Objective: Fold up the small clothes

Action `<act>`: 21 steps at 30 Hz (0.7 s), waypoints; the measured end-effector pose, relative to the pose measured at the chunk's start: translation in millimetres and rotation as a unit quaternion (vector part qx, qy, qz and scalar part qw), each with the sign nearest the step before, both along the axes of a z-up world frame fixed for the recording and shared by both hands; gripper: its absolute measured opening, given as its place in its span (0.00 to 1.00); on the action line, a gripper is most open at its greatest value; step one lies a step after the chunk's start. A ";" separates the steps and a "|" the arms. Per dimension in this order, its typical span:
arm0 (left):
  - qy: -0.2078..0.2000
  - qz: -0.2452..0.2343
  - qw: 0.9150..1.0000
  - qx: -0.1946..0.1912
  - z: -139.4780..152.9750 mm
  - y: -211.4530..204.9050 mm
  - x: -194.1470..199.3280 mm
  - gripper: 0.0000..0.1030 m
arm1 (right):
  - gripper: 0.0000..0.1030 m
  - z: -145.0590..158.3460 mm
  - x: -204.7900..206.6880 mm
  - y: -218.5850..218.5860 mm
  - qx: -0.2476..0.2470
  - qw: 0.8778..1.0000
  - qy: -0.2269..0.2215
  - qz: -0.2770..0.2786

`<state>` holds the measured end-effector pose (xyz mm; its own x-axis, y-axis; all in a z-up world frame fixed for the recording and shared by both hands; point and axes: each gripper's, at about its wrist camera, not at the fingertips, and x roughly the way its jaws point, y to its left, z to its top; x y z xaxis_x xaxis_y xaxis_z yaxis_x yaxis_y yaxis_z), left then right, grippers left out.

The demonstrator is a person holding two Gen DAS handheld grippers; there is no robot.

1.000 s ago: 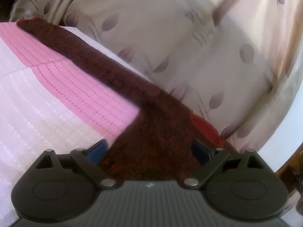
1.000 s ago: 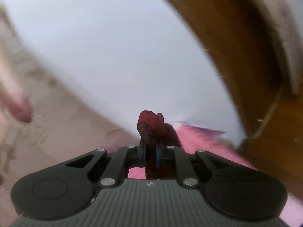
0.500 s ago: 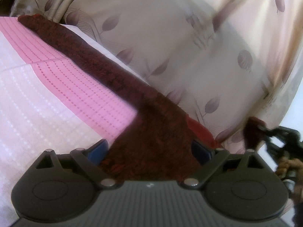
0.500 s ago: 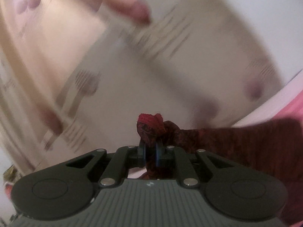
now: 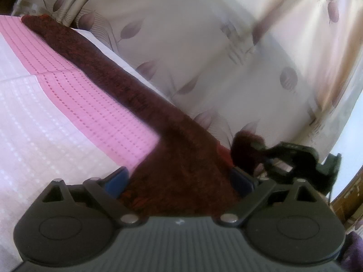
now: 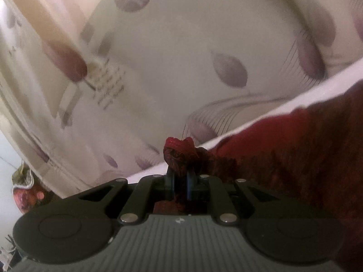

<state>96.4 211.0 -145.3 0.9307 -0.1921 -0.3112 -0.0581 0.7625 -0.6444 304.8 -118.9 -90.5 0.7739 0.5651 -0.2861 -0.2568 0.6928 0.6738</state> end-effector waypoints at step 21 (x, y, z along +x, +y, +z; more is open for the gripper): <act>-0.006 0.001 1.000 -0.006 0.6 1.2 -1.6 0.94 | 0.22 -34.7 19.8 69.2 -0.080 0.995 0.026 0.055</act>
